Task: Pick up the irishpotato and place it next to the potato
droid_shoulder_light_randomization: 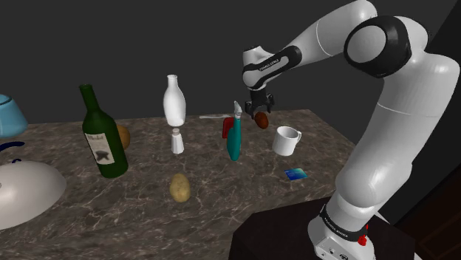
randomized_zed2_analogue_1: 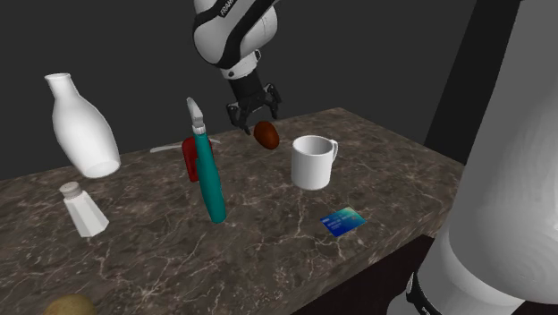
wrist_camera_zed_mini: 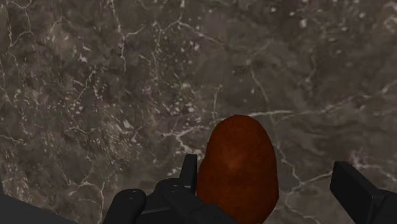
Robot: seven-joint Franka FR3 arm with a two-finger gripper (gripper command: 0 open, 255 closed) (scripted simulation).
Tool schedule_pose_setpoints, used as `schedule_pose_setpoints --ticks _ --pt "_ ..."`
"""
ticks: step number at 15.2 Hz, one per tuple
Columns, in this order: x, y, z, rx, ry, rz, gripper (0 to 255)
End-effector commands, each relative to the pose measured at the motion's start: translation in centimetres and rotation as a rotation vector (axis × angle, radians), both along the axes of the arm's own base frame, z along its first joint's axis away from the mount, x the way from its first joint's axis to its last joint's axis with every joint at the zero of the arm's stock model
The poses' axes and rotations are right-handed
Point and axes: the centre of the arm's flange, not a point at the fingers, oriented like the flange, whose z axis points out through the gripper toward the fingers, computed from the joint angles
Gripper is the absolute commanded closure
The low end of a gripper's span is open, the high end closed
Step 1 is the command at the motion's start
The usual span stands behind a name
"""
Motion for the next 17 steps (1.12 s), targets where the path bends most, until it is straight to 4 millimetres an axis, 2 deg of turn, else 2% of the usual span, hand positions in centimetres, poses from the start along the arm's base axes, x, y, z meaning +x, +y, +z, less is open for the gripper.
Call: schedule_pose_setpoints --ticks 1,9,16,17 --pt "1.4 -2.0 -0.9 -0.014 -0.001 -0.038 0" --pt "0.5 -3.0 -4.7 -0.014 -0.001 -0.038 0" --pt "0.5 -3.0 -4.7 -0.014 -0.001 -0.038 0" --pt "0.5 -3.0 -4.7 -0.014 -0.001 -0.038 255"
